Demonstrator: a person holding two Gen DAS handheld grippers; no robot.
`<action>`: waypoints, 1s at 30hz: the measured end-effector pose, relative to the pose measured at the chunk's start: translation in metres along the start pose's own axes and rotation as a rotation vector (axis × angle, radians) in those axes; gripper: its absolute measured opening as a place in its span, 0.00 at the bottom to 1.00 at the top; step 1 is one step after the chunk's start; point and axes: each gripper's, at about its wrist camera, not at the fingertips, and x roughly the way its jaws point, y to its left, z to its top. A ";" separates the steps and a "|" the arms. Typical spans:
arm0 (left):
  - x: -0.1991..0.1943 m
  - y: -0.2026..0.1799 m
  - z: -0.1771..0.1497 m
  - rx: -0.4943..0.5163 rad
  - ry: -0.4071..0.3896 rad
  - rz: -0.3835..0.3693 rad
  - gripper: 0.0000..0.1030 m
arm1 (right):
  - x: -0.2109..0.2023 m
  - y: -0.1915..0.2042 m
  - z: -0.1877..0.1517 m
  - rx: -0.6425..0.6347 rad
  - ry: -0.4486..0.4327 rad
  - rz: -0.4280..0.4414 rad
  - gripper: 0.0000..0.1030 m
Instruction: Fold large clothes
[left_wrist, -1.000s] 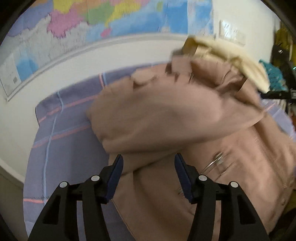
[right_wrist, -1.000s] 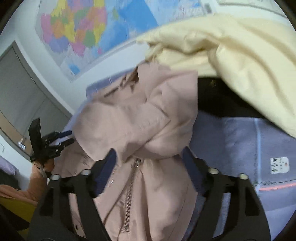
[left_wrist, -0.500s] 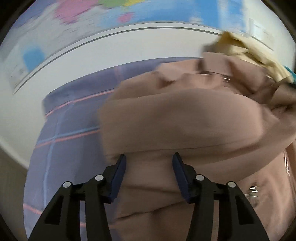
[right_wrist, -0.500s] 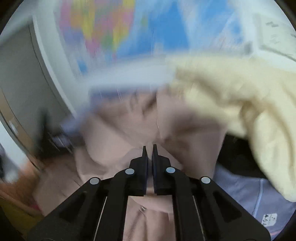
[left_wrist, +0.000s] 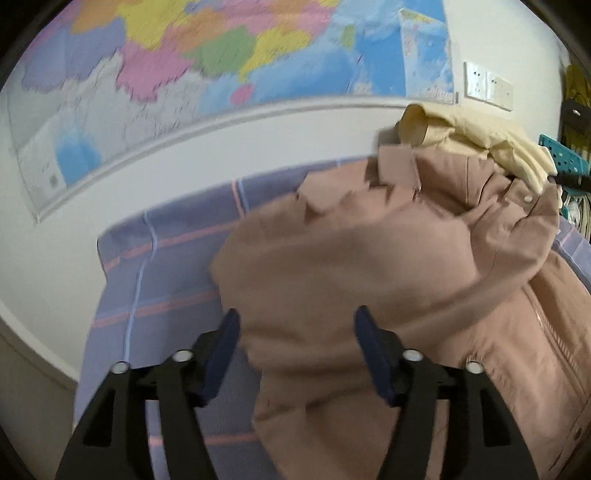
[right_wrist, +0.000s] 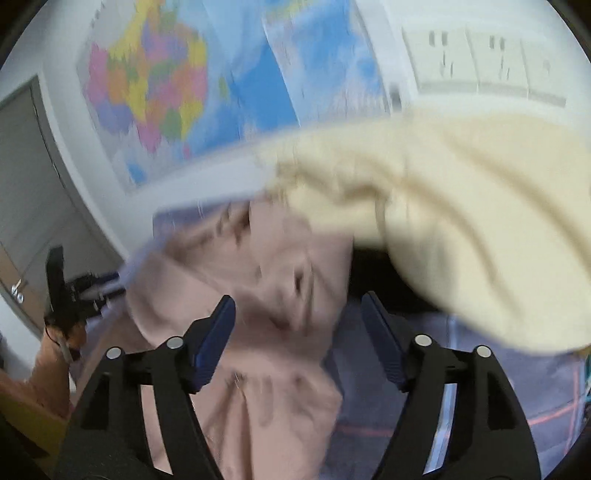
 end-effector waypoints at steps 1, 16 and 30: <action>0.005 -0.005 0.008 0.028 0.005 0.005 0.68 | -0.002 0.005 0.004 -0.022 -0.002 0.012 0.75; 0.061 -0.025 0.003 0.026 0.143 -0.010 0.71 | 0.190 0.131 -0.019 -0.473 0.416 0.021 0.67; 0.044 -0.014 -0.004 -0.061 0.095 -0.006 0.71 | 0.210 0.155 0.013 -0.557 0.296 -0.073 0.20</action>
